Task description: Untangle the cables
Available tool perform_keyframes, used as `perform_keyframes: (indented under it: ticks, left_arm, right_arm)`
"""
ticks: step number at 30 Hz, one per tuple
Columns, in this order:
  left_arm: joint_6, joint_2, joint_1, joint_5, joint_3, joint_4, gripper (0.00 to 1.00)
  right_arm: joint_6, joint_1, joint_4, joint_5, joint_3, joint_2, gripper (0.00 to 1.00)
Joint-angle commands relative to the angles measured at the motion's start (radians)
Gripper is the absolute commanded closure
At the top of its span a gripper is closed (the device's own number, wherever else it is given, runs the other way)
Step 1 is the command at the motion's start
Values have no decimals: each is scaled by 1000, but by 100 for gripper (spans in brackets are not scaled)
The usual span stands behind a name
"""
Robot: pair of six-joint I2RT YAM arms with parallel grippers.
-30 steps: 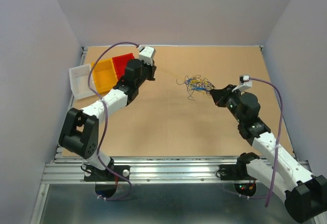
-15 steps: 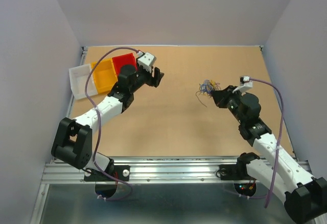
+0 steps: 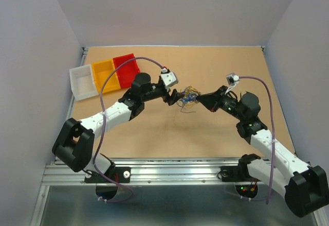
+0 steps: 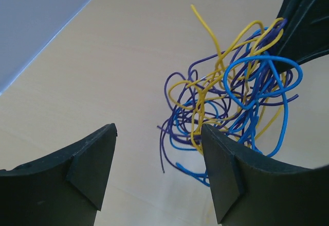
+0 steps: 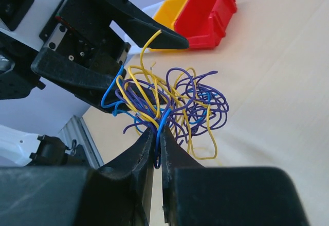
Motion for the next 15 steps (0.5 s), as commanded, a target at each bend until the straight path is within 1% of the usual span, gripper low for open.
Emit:
perform_keyframes:
  ticks: [1,2,6,8,9,10,12,13,15]
  left_arm:
    - [30,16,-22,92,31,17,22]
    - [30,34,-28,117,39,15,22]
    - [45,100,-62,144,93,-15,23]
    - [71,148,-82,162,119,-55,31]
    - [77,162,-88,164,126,-64,41]
    - [82,176,-91,158,133,-77,66]
    - [77,182,-91,118,142,-78,98]
    - [55,173,-91,10,140,-62,100]
    - [16,162,-72,-110,123,-31,100]
  right_arm:
    - [39,7,159,-89,-23,30,88]
    - [39,9,175,-89,-24,48,88]
    - [35,18,197,-91,-17,92,90]
    - [29,23,200,-88,-11,104,91]
    - [24,23,200,-86,-11,104,91]
    - [19,23,200,-77,-11,104,91]
    - [-1,23,192,-60,-18,93,91]
    - [-11,23,174,-21,-17,83,91]
    - [-50,23,62,50,-8,41,91]
